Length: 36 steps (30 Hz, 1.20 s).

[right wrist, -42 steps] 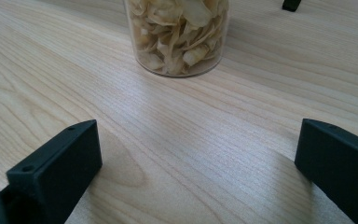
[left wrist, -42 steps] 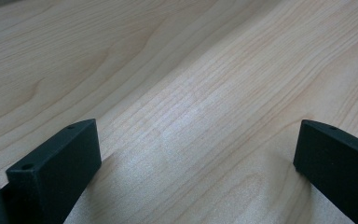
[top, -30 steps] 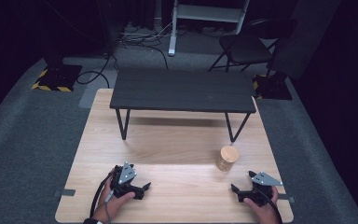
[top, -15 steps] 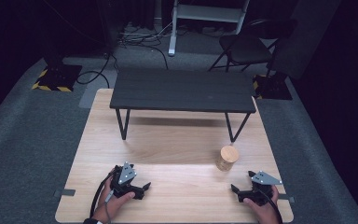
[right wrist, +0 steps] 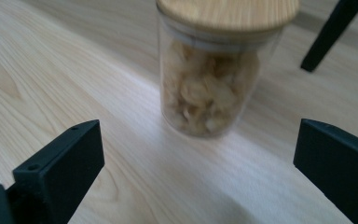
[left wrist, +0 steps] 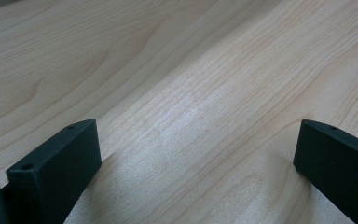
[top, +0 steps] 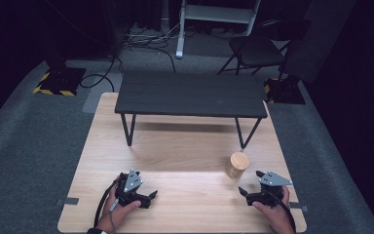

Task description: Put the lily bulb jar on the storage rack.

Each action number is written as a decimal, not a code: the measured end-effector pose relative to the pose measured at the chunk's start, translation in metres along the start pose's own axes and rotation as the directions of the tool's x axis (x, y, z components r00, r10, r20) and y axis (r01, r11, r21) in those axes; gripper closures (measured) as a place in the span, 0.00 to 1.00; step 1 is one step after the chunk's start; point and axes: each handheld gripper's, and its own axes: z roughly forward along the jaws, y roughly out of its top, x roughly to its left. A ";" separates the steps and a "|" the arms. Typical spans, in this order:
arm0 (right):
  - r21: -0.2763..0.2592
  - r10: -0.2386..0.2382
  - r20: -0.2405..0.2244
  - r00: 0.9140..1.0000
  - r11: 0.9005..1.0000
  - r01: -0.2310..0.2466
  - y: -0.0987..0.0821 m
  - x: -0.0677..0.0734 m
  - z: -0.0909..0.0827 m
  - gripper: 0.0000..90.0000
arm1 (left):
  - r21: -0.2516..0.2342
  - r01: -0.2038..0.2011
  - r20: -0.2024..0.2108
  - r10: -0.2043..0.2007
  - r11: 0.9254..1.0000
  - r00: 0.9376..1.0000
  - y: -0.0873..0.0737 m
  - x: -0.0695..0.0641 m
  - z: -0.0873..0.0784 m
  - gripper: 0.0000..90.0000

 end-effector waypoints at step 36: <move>-0.002 0.015 -0.033 0.999 1.000 -0.015 0.049 -0.021 0.055 0.25 | -0.001 0.002 -0.002 -0.002 1.000 1.000 0.000 -0.001 0.001 0.01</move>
